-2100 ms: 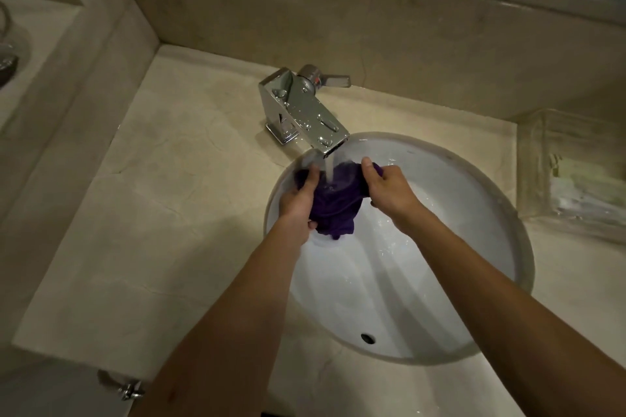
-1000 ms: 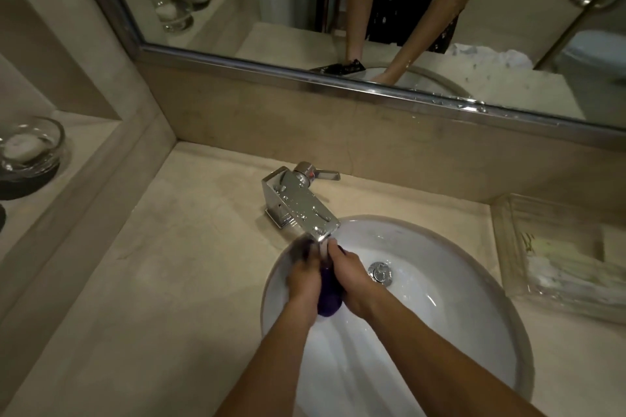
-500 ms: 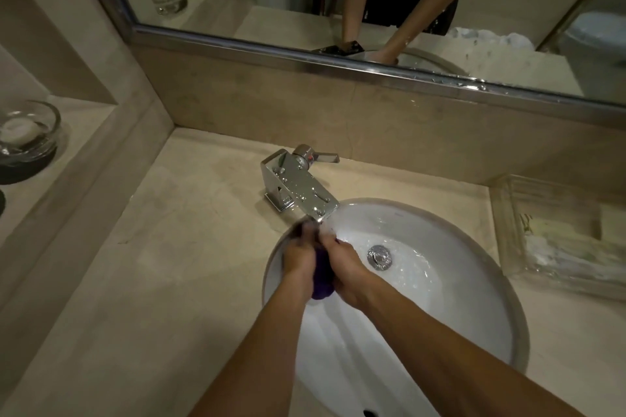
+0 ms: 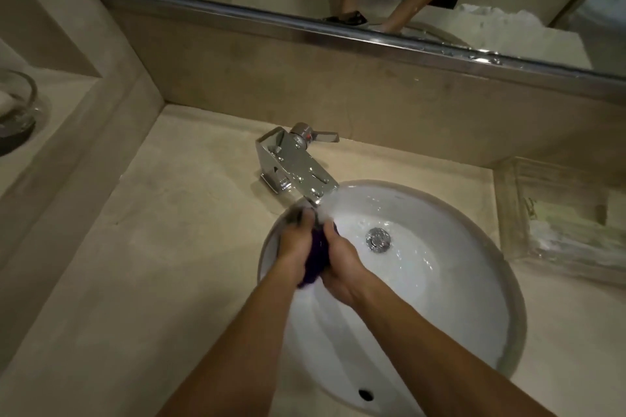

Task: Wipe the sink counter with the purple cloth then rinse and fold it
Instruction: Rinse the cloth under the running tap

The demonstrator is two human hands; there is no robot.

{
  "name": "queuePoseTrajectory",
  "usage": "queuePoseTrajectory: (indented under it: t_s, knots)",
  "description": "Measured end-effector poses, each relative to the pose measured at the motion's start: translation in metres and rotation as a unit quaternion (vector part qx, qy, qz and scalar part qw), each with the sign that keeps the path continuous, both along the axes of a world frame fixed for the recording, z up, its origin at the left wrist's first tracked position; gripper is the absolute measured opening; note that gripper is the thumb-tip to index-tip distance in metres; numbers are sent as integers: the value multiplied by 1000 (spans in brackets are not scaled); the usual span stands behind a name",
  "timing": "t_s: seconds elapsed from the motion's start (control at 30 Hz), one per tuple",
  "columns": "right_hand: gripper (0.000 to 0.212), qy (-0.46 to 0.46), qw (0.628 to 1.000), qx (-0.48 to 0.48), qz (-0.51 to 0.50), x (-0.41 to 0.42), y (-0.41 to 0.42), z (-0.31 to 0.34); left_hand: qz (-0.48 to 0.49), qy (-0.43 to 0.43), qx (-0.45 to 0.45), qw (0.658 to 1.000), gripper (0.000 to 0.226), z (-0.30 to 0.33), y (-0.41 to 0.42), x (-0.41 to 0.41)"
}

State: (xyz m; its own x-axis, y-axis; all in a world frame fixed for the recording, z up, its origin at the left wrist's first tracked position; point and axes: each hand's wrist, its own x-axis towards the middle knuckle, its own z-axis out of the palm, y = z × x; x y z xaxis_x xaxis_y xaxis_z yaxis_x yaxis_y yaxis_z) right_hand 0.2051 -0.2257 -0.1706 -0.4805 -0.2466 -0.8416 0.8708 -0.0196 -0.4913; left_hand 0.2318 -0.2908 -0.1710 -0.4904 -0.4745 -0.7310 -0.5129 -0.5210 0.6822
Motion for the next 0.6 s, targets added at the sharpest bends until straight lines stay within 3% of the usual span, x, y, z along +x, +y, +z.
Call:
queuePoseTrajectory:
  t_s: [0.1, 0.3, 0.4, 0.6]
  knots:
    - [51, 7, 1000, 1, 2, -6, -1, -3, -37, 3, -12, 999, 36, 9, 6, 4]
    - [36, 20, 998, 17, 51, -18, 3, 1, -49, -35, 8, 998, 30, 4, -7, -4]
    - [47, 37, 997, 39, 59, -22, -7, 12, -31, -24, -1, 999, 27, 7, -6, -7]
    - [42, 47, 996, 32, 66, -15, -1, 14, -25, 11, -3, 1000, 30, 13, -12, -1]
